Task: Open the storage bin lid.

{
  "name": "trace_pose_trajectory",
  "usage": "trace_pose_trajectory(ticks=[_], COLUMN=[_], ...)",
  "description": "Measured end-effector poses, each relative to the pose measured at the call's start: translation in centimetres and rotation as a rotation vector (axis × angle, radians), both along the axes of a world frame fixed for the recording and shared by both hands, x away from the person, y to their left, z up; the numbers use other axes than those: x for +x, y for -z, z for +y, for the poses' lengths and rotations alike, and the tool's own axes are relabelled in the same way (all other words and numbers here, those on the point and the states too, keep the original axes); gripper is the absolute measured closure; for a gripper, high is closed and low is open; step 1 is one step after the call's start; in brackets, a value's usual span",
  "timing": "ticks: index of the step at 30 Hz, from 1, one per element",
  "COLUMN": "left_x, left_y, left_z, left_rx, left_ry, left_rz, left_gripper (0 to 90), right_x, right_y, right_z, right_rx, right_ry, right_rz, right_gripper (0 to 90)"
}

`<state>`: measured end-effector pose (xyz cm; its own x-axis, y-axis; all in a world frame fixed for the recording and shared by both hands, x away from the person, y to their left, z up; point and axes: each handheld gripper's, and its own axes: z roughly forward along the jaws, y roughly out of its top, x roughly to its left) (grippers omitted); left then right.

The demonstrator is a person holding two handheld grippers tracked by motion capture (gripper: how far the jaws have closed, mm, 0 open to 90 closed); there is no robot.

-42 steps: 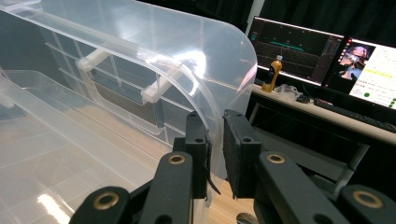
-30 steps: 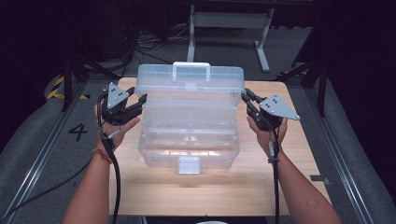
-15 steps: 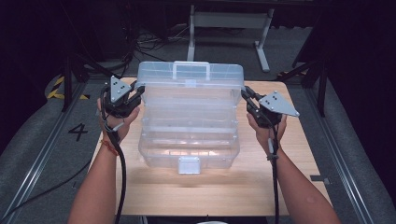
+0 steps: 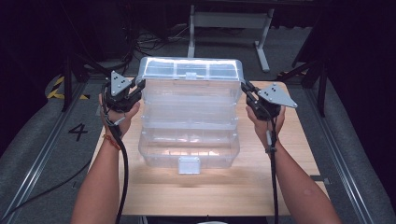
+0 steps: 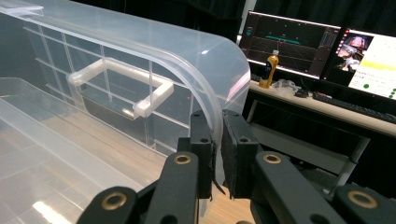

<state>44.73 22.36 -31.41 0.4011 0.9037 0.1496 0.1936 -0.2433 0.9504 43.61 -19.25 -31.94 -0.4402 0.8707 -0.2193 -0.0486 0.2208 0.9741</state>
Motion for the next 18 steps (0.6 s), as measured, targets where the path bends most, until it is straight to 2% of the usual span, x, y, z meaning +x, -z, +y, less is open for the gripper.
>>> trace_pose_trajectory(ticks=[7, 11, 18], left_x=[0.9, 1.6, 2.6], left_y=[-0.3, -0.4, -0.6], left_z=[0.0, 0.0, 0.2], left_rx=[0.008, -0.012, -0.011], left_ry=[0.001, 0.001, 0.012], left_rz=[0.008, 0.018, 0.031], left_gripper=[74.3, 74.5, 74.4], right_x=[1.1, 1.9, 3.1], right_y=[-0.4, -0.6, -0.9], right_z=[0.1, 0.2, 0.2], right_rx=[0.007, 0.016, 0.019], right_ry=[0.009, 0.013, 0.018], right_rz=[0.016, 0.028, 0.048], right_gripper=[84.5, 84.6, 84.5])
